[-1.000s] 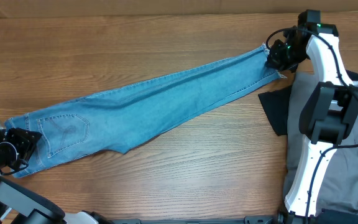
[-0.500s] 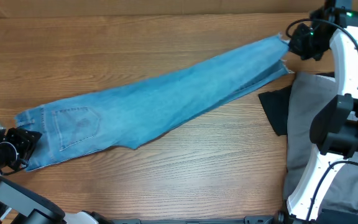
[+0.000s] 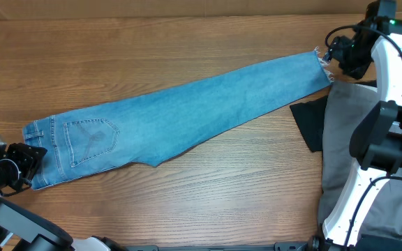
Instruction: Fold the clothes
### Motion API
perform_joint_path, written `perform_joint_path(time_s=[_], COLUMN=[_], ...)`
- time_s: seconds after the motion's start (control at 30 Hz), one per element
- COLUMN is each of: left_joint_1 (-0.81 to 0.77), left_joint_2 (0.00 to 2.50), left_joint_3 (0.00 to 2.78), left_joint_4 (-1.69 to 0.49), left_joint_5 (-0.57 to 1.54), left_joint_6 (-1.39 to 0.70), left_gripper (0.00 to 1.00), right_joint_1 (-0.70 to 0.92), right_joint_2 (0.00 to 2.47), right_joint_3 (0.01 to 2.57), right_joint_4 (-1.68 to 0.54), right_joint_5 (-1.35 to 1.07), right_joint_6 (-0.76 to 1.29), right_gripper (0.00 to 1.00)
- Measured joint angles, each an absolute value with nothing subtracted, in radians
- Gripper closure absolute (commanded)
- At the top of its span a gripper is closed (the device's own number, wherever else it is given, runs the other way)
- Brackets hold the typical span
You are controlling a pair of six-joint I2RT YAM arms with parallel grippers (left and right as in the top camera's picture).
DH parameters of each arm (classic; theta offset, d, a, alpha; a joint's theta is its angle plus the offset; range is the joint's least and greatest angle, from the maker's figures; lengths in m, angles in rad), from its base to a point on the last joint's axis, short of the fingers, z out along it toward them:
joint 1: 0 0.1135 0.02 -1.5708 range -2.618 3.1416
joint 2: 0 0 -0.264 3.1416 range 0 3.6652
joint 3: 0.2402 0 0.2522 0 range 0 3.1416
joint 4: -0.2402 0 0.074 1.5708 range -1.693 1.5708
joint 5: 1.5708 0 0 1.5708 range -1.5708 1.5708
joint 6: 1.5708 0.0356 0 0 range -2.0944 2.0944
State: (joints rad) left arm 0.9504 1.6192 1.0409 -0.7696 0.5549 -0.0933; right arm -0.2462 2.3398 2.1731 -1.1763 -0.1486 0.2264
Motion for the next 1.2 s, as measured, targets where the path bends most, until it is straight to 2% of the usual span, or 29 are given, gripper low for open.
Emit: perform_joint_path(time_s=[0.17,0.33,0.5,0.57,0.67,0.7,0.73,0.77,0.8,0.87,0.97,1.0,1.07,1.1,1.2], left_joint_1=[0.941,0.904,0.893,0.888,0.866,0.853,0.835,0.817,0.792,0.749,0.68,0.663,0.627,0.611,0.578], left_joint_2=[1.619,1.619,1.619,1.619,1.618,1.615,1.614,1.612,1.609,1.602,1.588,1.583,1.573,1.57,1.569], left_joint_3=[1.041,1.041,1.102,1.166,1.28,1.307,1.336,1.357,1.38,1.407,1.437,1.443,1.449,1.449,1.45], left_joint_4=[-0.77,-0.772,-0.86,-0.933,-1.026,-1.041,-1.06,-1.069,-1.078,-1.087,-1.093,-1.093,-1.093,-1.093,-1.093], left_joint_5=[0.555,0.567,0.625,0.633,0.616,0.605,0.591,0.579,0.562,0.533,0.469,0.453,0.416,0.399,0.353], left_joint_6=[-0.093,-0.076,-0.06,-0.035,0.005,0.012,0.022,0.028,0.035,0.038,0.049,0.051,0.056,0.059,0.062], left_gripper=[0.53,0.53,0.54,0.57,0.58,0.57,0.57,0.57,0.57,0.56,0.57,0.56,0.56,0.56,0.56], right_joint_1=[-0.246,-0.247,-0.248,-0.247,-0.245,-0.245,-0.245,-0.245,-0.244,-0.242,-0.242,-0.243,-0.243,-0.243,-0.239], right_joint_2=[2.398,2.433,2.473,2.49,2.501,2.503,2.504,2.504,2.508,2.517,2.52,2.52,2.52,2.52,2.518], right_joint_3=[2.164,2.164,2.164,2.164,2.165,2.165,2.165,2.165,2.165,2.165,2.165,2.165,2.165,2.165,2.174], right_joint_4=[-1.1,-1.06,-1.05,-1.062,-1.082,-1.085,-1.091,-1.093,-1.097,-1.097,-1.096,-1.097,-1.096,-1.094,-1.079], right_joint_5=[-0.141,-0.134,-0.191,-0.224,-0.258,-0.263,-0.268,-0.275,-0.284,-0.307,-0.322,-0.325,-0.332,-0.343,-0.36], right_joint_6=[0.184,0.169,0.116,0.088,0.043,0.031,0.02,0.008,-0.001,-0.008,-0.017,-0.019,-0.025,-0.023,-0.001], right_gripper=[0.26,0.18,0.23,0.33,0.43,0.51,0.8,0.9,0.91,0.86,0.85,0.81,0.49,0.38,0.36])
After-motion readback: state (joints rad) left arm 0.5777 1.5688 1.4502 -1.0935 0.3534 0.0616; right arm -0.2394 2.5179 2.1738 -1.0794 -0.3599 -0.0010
